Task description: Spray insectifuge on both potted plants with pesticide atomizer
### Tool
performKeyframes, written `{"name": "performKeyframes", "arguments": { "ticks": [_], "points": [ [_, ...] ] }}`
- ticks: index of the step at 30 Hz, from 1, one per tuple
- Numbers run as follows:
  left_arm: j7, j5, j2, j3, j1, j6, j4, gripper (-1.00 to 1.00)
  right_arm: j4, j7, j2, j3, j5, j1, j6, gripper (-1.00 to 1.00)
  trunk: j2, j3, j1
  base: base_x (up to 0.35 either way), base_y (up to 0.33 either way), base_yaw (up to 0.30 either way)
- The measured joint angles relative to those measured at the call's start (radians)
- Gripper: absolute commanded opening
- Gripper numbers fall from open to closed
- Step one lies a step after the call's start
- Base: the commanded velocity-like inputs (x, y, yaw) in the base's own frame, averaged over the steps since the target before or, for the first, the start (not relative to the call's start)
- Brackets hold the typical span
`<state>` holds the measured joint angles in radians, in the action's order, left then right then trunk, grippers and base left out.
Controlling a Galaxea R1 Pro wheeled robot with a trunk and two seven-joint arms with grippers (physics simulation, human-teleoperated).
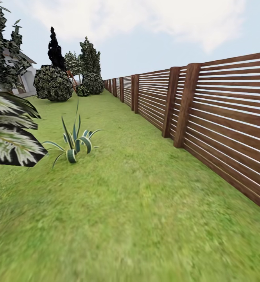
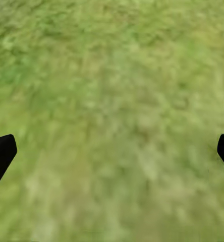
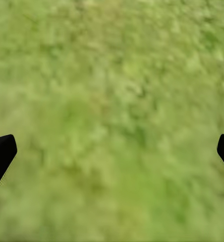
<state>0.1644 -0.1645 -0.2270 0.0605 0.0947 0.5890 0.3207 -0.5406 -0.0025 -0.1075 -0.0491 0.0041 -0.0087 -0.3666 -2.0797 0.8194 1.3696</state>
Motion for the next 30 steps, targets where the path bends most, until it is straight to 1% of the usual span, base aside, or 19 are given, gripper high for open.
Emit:
{"name": "performKeyframes", "arguments": {
  "ticks": [1,2,3,5,7,10,12,13,16,21,24,30],
  "points": [
    [-0.002,0.002,0.013,-0.001,0.002,0.0,0.003,1.0,0.0,0.0,0.0,0.0,0.0,0.0,0.0,1.0,0.0,0.0,0.0,0.331,0.0,0.0],
    [-0.003,0.002,0.02,-0.001,0.003,-0.001,0.004,1.0,0.0,0.0,0.0,0.0,0.0,0.0,0.0,1.0,0.0,0.0,0.0,0.333,0.0,0.0],
    [-0.004,0.006,0.037,-0.003,0.007,-0.001,0.006,1.0,0.0,0.0,0.0,0.0,0.0,0.0,0.0,1.0,0.0,0.0,0.0,0.334,0.0,0.0],
    [-0.006,0.005,0.056,-0.004,0.012,-0.004,0.011,1.0,0.0,0.0,0.0,-0.001,0.0,0.0,0.0,1.0,0.0,0.0,0.0,0.335,0.0,0.0],
    [-0.007,0.004,0.061,-0.003,0.019,-0.006,0.012,1.0,0.0,0.0,0.0,-0.001,0.0,0.0,0.0,1.0,0.0,0.0,0.0,0.335,0.0,0.0],
    [-0.006,0.004,0.069,-0.003,0.056,-0.009,0.005,1.0,0.0,0.0,0.0,-0.001,0.0,0.0,0.0,1.0,0.0,0.0,0.0,0.335,0.0,0.0],
    [-0.005,0.009,0.074,-0.003,0.063,-0.008,0.002,1.0,0.0,0.0,0.0,-0.001,0.0,0.0,0.0,1.0,0.0,0.0,0.0,0.335,0.0,0.0],
    [-0.005,0.015,0.08,-0.004,0.065,-0.007,-0.001,1.0,0.0,0.0,0.0,-0.001,0.0,0.0,0.0,1.0,0.0,0.0,0.0,0.335,0.0,0.0],
    [-0.005,0.021,0.086,-0.005,0.063,-0.007,-0.005,1.0,0.0,0.0,0.0,-0.001,0.0,0.0,0.0,1.0,0.0,0.0,0.0,0.335,-0.002,0.0],
    [-0.006,0.02,0.081,-0.006,0.058,-0.007,-0.021,1.0,0.0,0.0,0.0,-0.001,0.0,0.0,0.0,1.0,0.0,0.0,0.0,0.321,-0.098,0.046],
    [-0.006,0.02,0.08,-0.006,0.058,-0.004,-0.043,1.0,0.0,-0.001,0.0,-0.001,-0.001,0.0,-0.001,1.0,0.0,0.0,0.0,0.291,-0.186,0.201],
    [-0.006,0.023,0.085,-0.01,0.058,-0.003,-0.049,1.0,0.0,-0.001,0.0,-0.001,-0.001,0.0,-0.001,1.0,0.0,0.0,0.0,0.287,-0.197,0.262]
  ]
}}
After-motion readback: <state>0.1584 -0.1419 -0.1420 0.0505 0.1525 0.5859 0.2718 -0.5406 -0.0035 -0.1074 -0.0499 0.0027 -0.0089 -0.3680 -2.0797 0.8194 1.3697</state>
